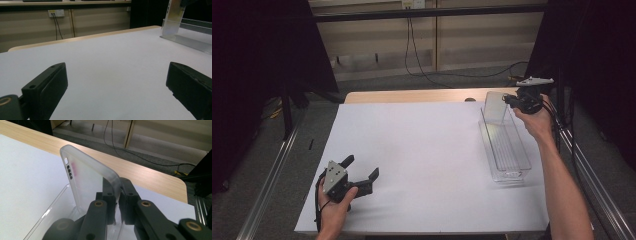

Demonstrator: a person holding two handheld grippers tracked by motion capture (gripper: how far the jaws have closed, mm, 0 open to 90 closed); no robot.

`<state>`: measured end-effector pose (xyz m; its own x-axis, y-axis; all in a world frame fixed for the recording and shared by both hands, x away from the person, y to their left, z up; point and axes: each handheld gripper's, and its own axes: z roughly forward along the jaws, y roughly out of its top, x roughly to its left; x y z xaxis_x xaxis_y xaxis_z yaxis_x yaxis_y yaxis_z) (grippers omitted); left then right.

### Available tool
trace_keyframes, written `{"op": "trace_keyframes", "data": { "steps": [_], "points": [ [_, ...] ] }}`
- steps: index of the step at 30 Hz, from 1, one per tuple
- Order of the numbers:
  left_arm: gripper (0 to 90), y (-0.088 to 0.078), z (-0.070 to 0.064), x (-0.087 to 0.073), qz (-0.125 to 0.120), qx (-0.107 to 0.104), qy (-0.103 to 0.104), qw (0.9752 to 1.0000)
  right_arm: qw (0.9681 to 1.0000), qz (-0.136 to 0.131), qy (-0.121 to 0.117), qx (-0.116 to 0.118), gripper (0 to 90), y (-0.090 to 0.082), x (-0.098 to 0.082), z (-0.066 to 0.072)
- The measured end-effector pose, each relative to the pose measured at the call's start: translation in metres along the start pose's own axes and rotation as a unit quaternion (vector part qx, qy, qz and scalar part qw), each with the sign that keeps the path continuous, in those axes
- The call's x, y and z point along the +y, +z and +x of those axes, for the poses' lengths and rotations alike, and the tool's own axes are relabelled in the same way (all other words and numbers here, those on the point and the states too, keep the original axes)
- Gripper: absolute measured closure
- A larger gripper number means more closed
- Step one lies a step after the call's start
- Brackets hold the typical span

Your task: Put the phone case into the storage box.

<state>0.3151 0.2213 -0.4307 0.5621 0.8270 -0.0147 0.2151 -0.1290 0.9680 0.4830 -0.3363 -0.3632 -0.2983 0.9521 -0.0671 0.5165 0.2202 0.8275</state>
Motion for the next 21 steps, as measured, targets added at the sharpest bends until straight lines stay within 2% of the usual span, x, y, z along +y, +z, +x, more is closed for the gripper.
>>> {"op": "trace_keyframes", "data": {
  "steps": [7, 12, 14, 21],
  "points": [
    [3.8, 0.001, 0.000, 0.000, 0.003, -0.003, 0.005, 1.0000, 0.9997, 0.013, 0.018, 0.010, 83.8, 0.003, 0.002, -0.008],
    [3.8, 0.002, -0.001, -0.001, 0.003, -0.006, -0.005, 1.0000, 0.9995, 0.018, 0.023, 0.016, 83.6, 0.006, 0.006, -0.012],
    [3.8, 0.001, -0.001, 0.000, 0.002, -0.006, -0.001, 1.0000, 0.9993, 0.021, 0.023, 0.018, 83.5, 0.007, 0.007, -0.013],
    [3.8, 0.001, -0.001, 0.000, 0.002, -0.006, 0.000, 1.0000, 0.9984, 0.024, 0.044, 0.027, 83.5, 0.010, 0.008, -0.018]
  ]
}}
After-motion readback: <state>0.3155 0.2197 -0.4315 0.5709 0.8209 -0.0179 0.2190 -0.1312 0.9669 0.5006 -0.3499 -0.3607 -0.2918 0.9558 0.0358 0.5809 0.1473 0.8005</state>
